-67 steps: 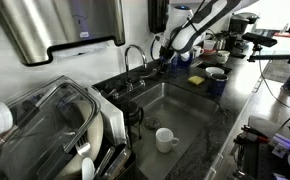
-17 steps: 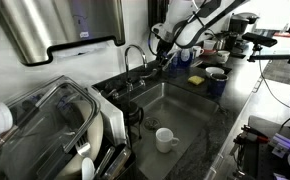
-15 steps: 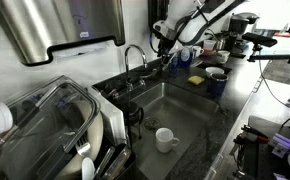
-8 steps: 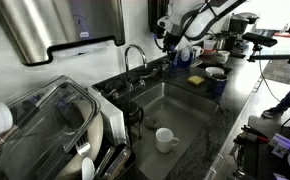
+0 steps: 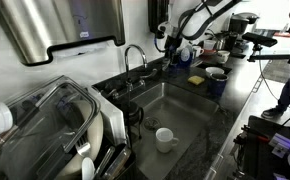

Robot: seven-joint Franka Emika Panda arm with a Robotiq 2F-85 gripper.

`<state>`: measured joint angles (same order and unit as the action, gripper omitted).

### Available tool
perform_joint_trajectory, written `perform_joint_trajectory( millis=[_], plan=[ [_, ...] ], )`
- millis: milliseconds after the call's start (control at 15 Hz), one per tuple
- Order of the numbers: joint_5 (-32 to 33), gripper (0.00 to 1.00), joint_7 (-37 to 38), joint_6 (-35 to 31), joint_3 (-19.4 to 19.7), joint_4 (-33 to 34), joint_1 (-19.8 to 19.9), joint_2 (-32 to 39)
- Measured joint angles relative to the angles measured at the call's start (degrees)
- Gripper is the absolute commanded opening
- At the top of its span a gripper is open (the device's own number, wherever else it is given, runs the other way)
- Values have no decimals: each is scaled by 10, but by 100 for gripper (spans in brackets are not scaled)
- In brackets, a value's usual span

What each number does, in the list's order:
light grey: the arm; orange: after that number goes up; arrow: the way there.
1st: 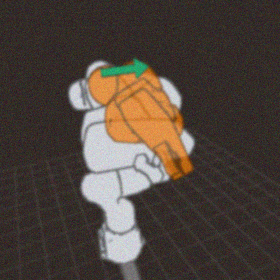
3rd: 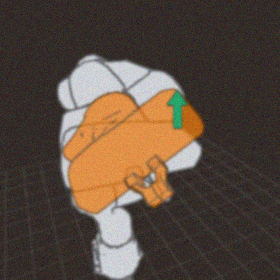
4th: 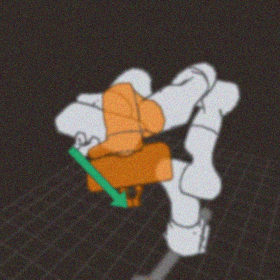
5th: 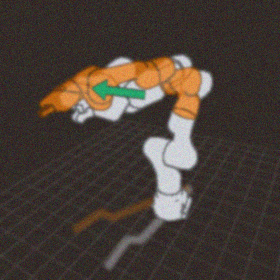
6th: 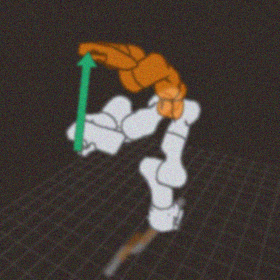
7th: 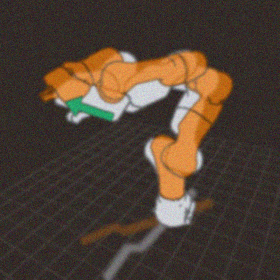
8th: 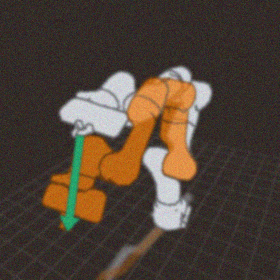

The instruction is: Move the tap faucet from right to left

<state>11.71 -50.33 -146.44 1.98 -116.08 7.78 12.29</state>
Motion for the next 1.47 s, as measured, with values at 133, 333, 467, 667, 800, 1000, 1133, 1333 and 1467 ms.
perform_joint_trajectory(
  millis=[133, 333, 467, 667, 800, 1000, 1133, 1333, 1467],
  plan=[
    [-64, 100, -59, 13, -4, 10, 9, 11],
    [-146, 100, -144, 18, -14, 30, 29, 31],
    [-176, 100, -180, 18, -17, 42, 38, 43],
    [-208, 100, -221, 19, -21, 59, 46, 63],
    [-237, 100, -250, 18, -31, 69, 54, 77],
    [-283, 100, -292, 18, -48, 86, 69, 99],
    [-304, 100, -315, 18, -56, 96, 77, 111],
    [-310, 100, -325, 17, -58, 105, 82, 117],
    [-309, 100, -325, 17, -58, 105, 82, 118]
  ],
)
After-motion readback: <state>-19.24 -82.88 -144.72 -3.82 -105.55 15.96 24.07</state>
